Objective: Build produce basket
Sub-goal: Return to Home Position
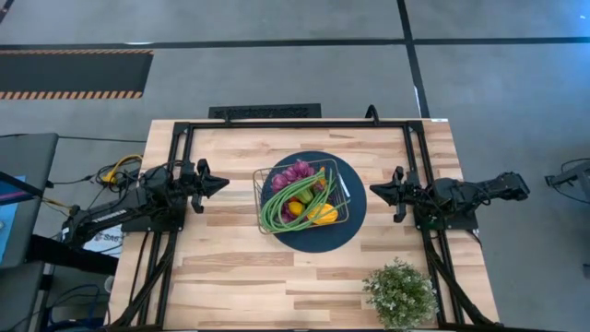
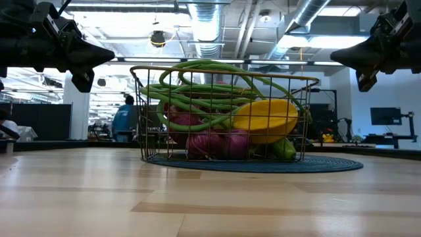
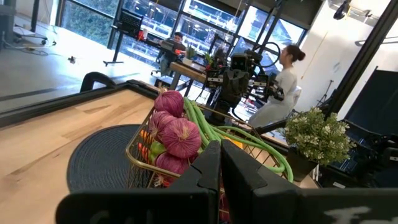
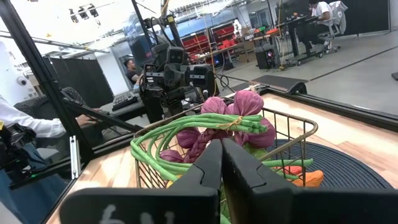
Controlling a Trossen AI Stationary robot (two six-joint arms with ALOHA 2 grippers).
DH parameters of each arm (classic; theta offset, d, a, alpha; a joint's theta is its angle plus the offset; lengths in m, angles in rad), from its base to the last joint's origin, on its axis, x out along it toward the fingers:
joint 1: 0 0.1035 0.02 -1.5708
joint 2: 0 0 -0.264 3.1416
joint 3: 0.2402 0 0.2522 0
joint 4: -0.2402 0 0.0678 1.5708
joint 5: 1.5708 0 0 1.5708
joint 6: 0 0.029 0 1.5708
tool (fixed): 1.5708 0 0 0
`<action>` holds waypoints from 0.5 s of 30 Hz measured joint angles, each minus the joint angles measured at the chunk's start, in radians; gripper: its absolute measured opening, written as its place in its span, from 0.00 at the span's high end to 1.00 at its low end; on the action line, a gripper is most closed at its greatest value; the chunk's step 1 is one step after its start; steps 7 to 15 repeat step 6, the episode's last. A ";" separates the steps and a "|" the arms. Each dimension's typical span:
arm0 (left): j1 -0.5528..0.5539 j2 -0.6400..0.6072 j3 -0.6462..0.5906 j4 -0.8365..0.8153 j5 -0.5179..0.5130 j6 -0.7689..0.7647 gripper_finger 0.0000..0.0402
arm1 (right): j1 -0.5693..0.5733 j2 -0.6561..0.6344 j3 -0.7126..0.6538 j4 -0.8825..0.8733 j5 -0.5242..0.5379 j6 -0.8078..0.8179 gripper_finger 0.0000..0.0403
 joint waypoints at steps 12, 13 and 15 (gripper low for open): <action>0.000 0.000 0.000 0.000 0.000 0.000 1.00 | 0.000 0.000 0.000 0.000 0.000 0.000 0.93; 0.000 0.000 0.000 0.000 0.000 0.000 1.00 | 0.000 0.000 0.000 0.000 0.000 0.000 0.93; 0.000 0.000 0.000 0.000 0.000 0.000 1.00 | 0.000 0.000 0.000 0.000 0.000 0.000 0.93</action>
